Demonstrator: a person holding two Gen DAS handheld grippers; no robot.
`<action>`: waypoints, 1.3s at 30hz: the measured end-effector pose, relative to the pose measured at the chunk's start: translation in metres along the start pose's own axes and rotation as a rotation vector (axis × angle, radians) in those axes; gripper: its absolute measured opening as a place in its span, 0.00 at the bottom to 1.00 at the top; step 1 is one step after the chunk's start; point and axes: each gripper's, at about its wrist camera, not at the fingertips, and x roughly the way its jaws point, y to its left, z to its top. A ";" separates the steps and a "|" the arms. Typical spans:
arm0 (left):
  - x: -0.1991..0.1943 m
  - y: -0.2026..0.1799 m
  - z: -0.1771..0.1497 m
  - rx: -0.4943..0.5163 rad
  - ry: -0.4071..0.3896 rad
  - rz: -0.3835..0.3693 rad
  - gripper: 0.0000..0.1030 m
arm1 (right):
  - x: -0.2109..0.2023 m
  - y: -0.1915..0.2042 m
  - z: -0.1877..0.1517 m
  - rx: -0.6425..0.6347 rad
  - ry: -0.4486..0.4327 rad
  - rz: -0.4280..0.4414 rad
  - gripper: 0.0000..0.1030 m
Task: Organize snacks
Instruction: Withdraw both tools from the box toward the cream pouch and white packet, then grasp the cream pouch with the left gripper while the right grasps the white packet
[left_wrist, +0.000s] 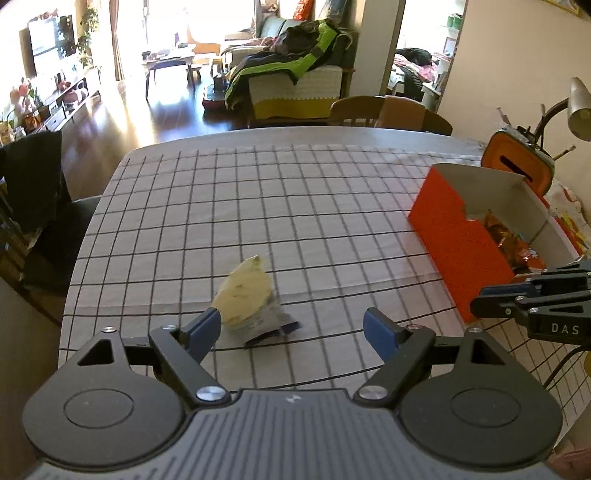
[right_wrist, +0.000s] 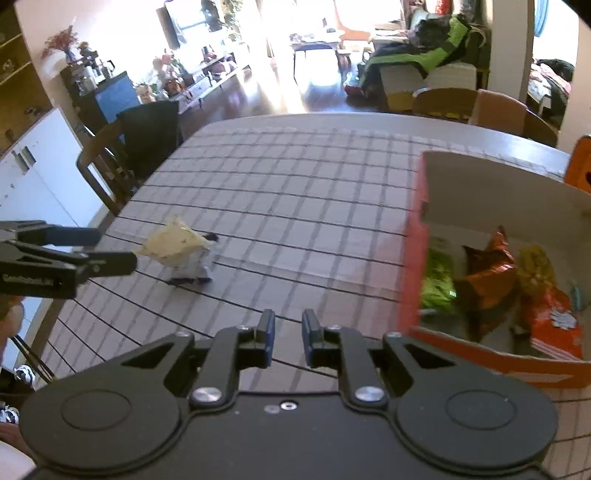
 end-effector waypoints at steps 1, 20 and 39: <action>0.001 0.005 -0.001 -0.005 0.004 -0.002 0.82 | 0.001 0.005 0.001 -0.004 -0.007 -0.003 0.14; 0.019 0.054 0.006 -0.007 0.026 -0.039 0.82 | 0.025 0.062 0.016 -0.082 -0.071 -0.036 0.98; 0.107 0.054 0.025 0.085 0.168 -0.067 0.73 | 0.089 0.074 0.012 -0.156 0.048 -0.103 0.99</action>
